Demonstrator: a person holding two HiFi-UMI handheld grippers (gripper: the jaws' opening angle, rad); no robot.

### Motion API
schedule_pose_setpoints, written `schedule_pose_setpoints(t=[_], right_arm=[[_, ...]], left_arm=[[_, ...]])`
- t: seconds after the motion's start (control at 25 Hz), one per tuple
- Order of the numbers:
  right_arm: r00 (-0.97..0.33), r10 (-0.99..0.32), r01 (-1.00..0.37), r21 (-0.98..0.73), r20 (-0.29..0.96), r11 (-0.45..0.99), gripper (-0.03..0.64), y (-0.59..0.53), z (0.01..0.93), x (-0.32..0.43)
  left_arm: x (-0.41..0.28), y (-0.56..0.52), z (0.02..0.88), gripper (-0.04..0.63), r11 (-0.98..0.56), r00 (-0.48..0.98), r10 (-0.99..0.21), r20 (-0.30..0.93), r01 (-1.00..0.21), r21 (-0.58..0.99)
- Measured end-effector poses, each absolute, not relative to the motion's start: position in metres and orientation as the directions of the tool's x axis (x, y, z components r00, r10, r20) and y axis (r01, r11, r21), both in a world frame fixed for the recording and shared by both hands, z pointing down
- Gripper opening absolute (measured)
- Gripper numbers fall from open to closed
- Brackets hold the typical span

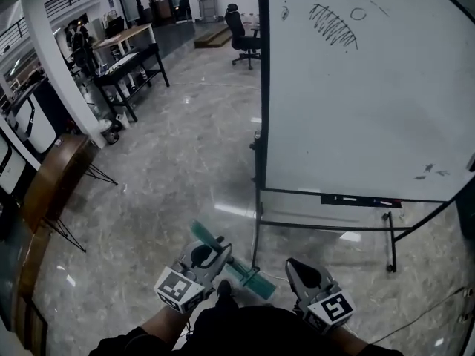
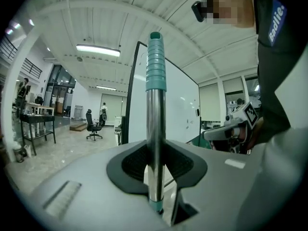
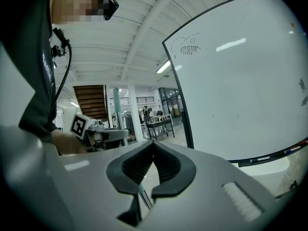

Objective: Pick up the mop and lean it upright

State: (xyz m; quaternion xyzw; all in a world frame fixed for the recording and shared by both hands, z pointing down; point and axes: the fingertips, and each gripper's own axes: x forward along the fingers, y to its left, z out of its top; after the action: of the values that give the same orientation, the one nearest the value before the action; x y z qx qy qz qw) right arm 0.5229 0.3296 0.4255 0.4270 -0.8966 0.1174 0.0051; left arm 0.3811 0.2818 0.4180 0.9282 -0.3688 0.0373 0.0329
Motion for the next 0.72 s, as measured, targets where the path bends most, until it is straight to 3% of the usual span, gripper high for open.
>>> schedule_pose_setpoints(t=[0.44, 0.72], right_arm=[[-0.686, -0.721, -0.720, -0.220, 0.091, 0.658, 0.005, 0.335, 0.427, 0.512], [-0.734, -0.674, -0.667, -0.279, 0.086, 0.691, 0.005, 0.337, 0.440, 0.492]], left_arm=[[0.400, 0.329, 0.355, 0.109, -0.738, 0.738, -0.674, 0.032, -0.675, 0.013], [0.383, 0.336, 0.355, 0.109, -0.694, 0.694, -0.718, 0.054, -0.720, 0.025]])
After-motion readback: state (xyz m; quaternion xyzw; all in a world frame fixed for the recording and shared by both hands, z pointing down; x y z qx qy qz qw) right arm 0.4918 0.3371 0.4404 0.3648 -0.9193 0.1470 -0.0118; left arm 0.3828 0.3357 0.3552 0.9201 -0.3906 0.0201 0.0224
